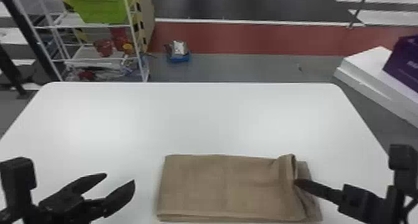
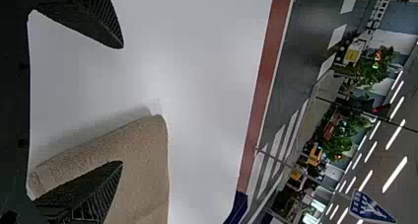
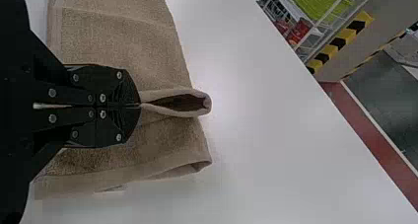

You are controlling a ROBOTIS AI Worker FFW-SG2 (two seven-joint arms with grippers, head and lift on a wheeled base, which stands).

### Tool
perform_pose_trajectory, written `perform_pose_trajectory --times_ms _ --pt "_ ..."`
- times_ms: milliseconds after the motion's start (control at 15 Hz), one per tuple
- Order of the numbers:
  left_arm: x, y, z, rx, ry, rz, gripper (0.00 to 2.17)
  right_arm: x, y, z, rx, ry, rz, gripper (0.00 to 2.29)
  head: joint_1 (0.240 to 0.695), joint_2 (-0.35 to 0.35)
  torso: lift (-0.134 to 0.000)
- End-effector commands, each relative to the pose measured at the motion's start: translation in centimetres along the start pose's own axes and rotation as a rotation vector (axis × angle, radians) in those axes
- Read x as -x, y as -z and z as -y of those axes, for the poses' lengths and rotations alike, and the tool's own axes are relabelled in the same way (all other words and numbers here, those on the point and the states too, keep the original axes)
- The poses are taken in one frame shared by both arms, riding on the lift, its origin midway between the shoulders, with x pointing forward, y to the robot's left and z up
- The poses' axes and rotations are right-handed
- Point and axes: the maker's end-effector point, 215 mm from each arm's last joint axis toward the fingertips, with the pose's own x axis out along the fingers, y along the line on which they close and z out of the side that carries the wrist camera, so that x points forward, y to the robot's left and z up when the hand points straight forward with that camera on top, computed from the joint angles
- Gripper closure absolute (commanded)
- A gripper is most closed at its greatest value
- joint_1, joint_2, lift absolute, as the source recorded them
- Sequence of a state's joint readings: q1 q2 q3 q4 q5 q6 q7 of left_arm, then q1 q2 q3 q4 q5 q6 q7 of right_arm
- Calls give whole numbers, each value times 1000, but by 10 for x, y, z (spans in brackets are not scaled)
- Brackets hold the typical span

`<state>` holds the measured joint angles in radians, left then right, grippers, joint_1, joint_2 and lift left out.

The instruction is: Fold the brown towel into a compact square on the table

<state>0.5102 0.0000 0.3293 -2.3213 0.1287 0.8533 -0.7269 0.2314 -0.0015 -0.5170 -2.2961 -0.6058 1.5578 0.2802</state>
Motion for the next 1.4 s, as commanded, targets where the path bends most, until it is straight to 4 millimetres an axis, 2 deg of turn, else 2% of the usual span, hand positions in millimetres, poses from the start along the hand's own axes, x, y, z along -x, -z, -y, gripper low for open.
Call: perform_pose_trajectory --times_ms 0,133,333,400,533,600,667,800,1133,1333 --pt "-4 -1 11 5 34 11 46 -12 15 -2 1 6 -49 1362 695 -15 -124" --pt "-12 -1 37 19 116 17 164 -21 33 3 -24 7 -91 1362 695 -12 -124" --pt "-32 9 78 -2 198 7 373 -20 37 6 -34 6 -97 1362 695 -48 -124" --pt "-37 14 87 -10 218 -1 674 -20 37 6 -35 7 -96 1362 695 -66 -124" --pt "-43 20 96 -10 235 -4 1625 -20 37 6 -33 6 -97 1362 695 -123 -124" --pt "-43 22 99 -8 245 -6 1848 -21 38 6 -34 5 -99 1362 695 -137 -124" --pt "-43 23 102 -6 252 -10 1916 -21 38 5 -33 4 -100 1362 695 -146 -124" --pt "-47 33 101 -19 241 -37 1919 -23 40 1 -28 -3 -106 1362 695 -159 -124" --pt "-54 69 77 -25 152 -139 1919 -33 43 -6 -8 -4 -128 1362 695 -148 -124" --pt "-56 73 74 -26 139 -145 1916 -39 40 -15 12 -14 -131 1362 695 -123 -124"
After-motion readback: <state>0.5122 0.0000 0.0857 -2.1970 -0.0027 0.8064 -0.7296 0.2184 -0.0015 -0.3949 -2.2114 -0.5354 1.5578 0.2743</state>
